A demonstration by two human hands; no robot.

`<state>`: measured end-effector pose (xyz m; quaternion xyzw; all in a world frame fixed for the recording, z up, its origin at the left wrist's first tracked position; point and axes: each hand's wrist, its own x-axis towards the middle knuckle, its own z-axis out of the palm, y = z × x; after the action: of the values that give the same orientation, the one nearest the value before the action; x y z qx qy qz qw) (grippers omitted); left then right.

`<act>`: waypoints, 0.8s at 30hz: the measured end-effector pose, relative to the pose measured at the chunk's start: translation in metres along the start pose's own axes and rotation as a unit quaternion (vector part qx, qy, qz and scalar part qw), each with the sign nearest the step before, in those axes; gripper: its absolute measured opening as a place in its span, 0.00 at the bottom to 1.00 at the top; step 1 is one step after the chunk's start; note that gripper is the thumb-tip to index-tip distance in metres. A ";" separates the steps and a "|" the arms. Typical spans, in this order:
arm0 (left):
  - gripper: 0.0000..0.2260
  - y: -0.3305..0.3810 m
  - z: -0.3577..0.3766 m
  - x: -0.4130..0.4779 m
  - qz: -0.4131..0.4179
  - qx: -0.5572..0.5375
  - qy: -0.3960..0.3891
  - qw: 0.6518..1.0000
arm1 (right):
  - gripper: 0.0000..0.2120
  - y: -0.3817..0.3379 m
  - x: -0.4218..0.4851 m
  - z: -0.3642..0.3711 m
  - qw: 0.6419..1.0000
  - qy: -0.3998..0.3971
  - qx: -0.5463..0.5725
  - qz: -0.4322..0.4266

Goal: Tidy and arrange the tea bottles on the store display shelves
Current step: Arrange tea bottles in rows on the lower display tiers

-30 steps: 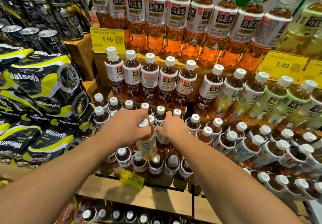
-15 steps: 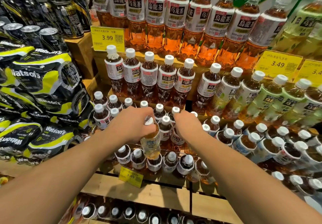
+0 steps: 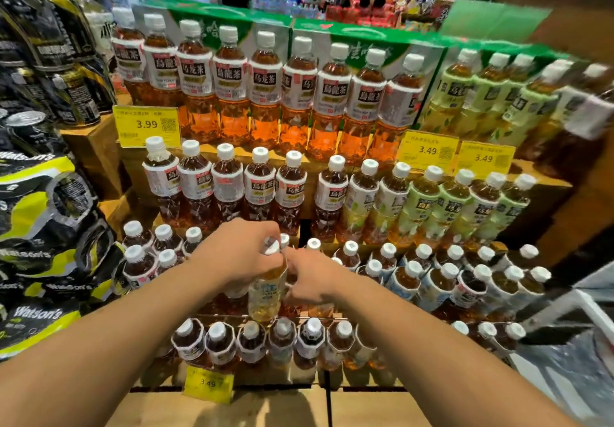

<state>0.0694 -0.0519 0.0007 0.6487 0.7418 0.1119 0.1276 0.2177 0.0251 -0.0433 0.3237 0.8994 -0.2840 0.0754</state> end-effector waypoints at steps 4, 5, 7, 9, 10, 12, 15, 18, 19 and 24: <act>0.06 0.049 -0.013 0.014 0.062 -0.009 0.039 0.997 | 0.33 0.016 -0.046 -0.021 0.985 0.086 0.135 0.068; 0.06 0.064 -0.015 0.018 0.075 -0.013 0.042 0.996 | 0.31 0.023 -0.057 -0.027 0.978 0.124 0.150 0.079; 0.07 0.100 -0.021 0.026 0.102 -0.025 0.044 0.994 | 0.27 0.040 -0.083 -0.042 0.965 0.182 0.157 0.104; 0.09 0.137 -0.022 0.036 0.133 -0.051 0.054 0.988 | 0.27 0.057 -0.113 -0.060 0.952 0.221 0.166 0.135; 0.10 0.157 -0.024 0.041 0.149 -0.072 0.061 0.984 | 0.28 0.065 -0.129 -0.071 0.944 0.240 0.174 0.148; 0.15 0.197 -0.025 0.052 0.181 -0.121 0.079 0.973 | 0.24 0.083 -0.160 -0.092 0.924 0.287 0.191 0.165; 0.18 0.253 -0.020 0.073 0.193 -0.174 0.098 0.961 | 0.12 0.116 -0.201 -0.128 0.892 0.354 0.218 0.177; 0.14 0.301 -0.004 0.101 0.165 -0.288 0.059 0.941 | 0.25 0.161 -0.230 -0.170 0.851 0.416 0.234 0.217; 0.14 0.317 0.001 0.111 0.158 -0.334 0.039 0.929 | 0.32 0.176 -0.237 -0.185 0.840 0.436 0.229 0.229; 0.14 0.390 0.019 0.158 0.140 -0.465 -0.025 0.874 | 0.34 0.247 -0.261 -0.269 0.808 0.512 0.189 0.223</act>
<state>0.4202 0.1570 0.1053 0.6141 0.5023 0.4443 0.4162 0.5879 0.1901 0.1484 0.6214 0.6393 -0.2166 -0.3977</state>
